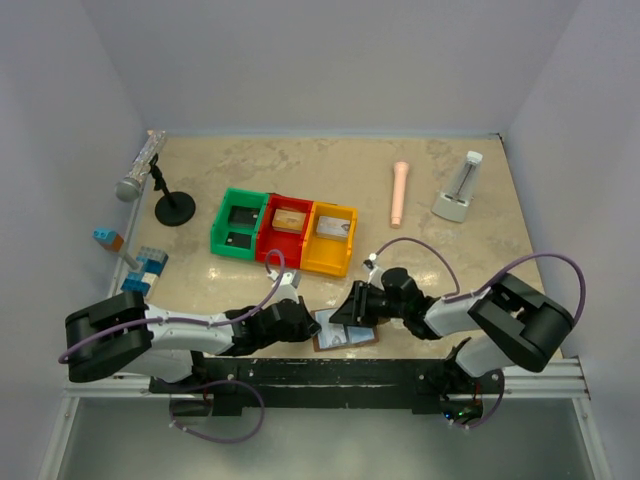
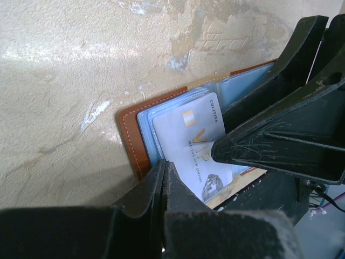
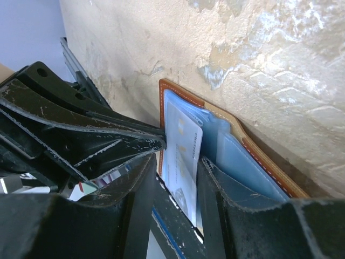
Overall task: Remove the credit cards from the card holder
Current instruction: Remove the credit card from the card holder.
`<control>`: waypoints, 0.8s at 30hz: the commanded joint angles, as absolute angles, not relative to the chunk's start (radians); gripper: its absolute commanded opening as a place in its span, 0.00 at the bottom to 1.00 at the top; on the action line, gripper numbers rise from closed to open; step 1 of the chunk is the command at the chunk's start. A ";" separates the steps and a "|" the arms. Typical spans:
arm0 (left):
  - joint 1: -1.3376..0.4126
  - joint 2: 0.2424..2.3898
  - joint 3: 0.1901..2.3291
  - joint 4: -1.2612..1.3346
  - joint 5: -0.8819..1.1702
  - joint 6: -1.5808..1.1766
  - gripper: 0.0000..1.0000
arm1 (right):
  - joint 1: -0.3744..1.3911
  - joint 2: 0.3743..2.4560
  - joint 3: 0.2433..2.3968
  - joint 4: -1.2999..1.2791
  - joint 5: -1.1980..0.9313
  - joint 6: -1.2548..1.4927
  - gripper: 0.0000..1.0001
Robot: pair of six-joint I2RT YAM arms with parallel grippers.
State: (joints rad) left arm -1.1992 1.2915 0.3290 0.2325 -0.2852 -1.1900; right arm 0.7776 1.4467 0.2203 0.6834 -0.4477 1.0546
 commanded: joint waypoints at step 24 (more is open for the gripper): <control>-1.201 1.318 0.264 0.046 -0.334 -1.226 0.00 | 0.762 1.378 0.267 0.564 -0.529 0.977 0.32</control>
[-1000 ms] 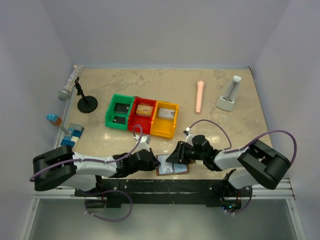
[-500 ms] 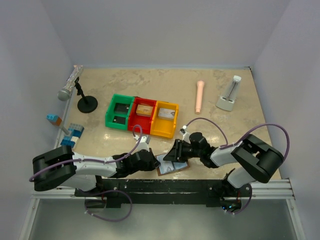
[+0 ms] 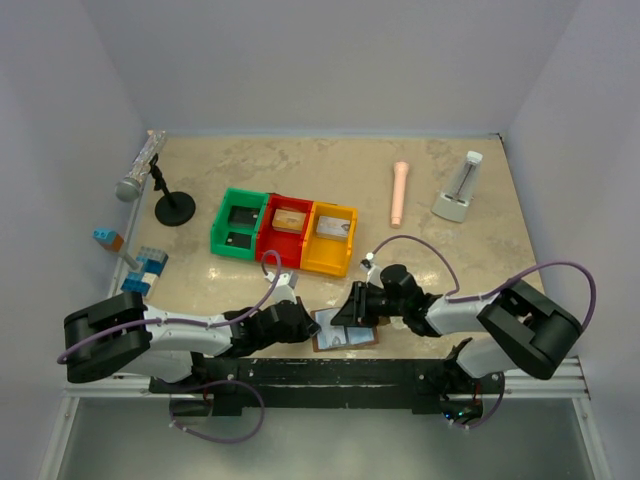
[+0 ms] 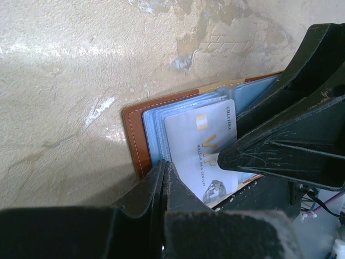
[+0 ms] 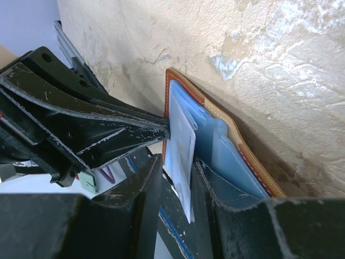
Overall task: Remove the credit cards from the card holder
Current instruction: Remove the credit card from the card holder.
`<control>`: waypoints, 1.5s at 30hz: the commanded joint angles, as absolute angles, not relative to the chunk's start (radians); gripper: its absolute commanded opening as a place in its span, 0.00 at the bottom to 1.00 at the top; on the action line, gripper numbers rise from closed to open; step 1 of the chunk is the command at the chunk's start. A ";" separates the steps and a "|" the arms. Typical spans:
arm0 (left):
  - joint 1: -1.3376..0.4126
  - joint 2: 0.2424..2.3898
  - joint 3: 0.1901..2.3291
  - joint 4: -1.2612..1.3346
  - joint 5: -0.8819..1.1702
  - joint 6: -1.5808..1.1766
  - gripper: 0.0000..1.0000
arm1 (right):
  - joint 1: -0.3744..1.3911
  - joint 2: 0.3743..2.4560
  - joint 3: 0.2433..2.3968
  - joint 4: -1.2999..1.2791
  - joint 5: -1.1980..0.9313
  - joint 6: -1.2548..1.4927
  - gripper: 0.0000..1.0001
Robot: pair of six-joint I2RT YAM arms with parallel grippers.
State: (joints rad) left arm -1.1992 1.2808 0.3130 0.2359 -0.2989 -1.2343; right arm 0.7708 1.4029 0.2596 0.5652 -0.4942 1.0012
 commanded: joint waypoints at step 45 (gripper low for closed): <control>-1.200 1.327 0.241 0.048 -0.342 -1.264 0.00 | 0.695 1.184 0.232 0.370 -0.526 0.902 0.24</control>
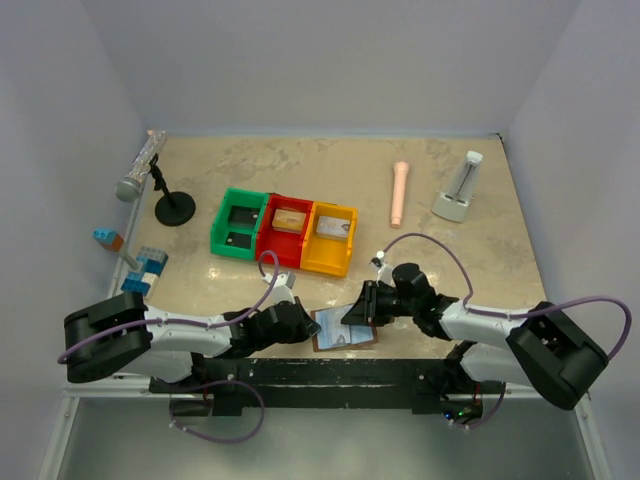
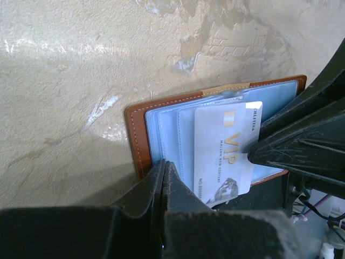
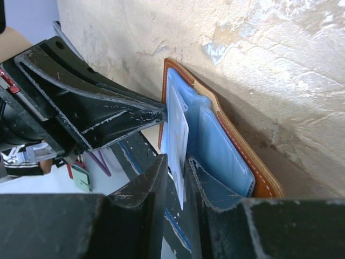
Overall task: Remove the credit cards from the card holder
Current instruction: Remove the credit card from the card holder.
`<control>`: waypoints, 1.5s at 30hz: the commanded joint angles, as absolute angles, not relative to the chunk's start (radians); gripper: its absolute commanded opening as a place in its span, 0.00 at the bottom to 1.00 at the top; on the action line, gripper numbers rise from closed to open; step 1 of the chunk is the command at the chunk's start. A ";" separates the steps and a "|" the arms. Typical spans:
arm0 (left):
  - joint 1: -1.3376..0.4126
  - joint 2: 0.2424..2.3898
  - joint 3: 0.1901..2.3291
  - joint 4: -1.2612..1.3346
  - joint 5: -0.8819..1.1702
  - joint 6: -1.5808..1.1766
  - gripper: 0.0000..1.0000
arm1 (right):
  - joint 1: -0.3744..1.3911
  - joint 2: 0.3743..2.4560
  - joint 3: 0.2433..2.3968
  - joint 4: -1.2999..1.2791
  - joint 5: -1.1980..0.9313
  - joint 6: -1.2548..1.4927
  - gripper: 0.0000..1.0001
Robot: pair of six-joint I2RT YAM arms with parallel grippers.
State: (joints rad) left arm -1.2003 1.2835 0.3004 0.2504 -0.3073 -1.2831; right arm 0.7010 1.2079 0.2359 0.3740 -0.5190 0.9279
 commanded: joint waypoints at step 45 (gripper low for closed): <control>-1.201 1.298 0.253 0.018 -0.353 -1.239 0.00 | 0.640 0.899 0.284 0.003 -0.469 0.793 0.00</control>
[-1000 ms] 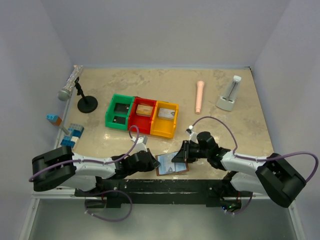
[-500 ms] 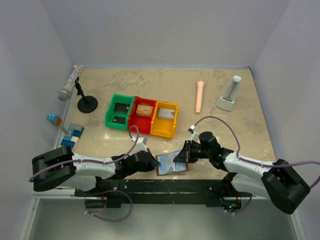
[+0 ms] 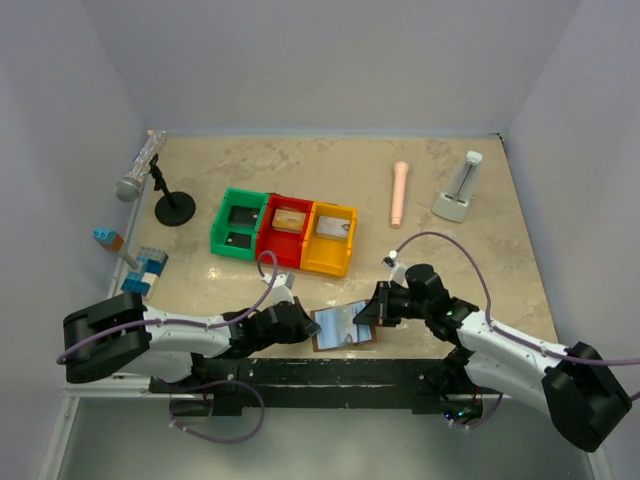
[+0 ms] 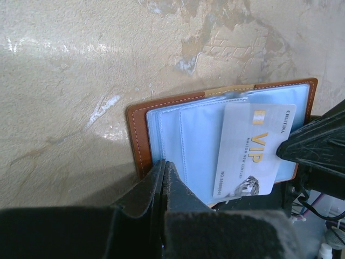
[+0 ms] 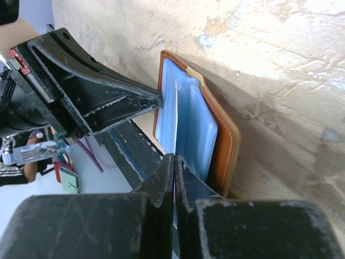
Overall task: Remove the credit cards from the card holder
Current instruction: Remove the credit card from the card holder, then place the credit card in the storage box.
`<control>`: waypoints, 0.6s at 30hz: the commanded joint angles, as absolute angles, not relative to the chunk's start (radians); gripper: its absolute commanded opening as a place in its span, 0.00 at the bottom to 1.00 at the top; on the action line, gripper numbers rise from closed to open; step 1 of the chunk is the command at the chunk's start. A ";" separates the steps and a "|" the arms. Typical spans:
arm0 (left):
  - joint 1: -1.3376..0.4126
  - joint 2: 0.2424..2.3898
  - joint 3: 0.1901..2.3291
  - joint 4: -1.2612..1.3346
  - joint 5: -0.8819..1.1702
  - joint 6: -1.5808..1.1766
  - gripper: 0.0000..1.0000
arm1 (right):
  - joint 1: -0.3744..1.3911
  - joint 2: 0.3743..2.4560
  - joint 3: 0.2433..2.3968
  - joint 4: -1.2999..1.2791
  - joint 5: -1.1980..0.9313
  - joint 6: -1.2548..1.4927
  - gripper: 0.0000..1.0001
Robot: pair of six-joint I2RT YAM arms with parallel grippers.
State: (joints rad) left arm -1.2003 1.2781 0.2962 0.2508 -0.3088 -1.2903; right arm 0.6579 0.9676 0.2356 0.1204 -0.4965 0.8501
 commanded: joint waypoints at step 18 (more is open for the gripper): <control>-1.201 1.106 0.488 -0.161 -0.380 -0.993 0.53 | 0.627 0.647 0.471 -0.420 -0.361 0.614 0.00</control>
State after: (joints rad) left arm -1.2003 1.1439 0.3817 -0.0353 -0.3550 -1.1263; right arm 0.6319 0.6781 0.3790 -0.3168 -0.4019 0.6933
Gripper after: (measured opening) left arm 0.473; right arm 0.007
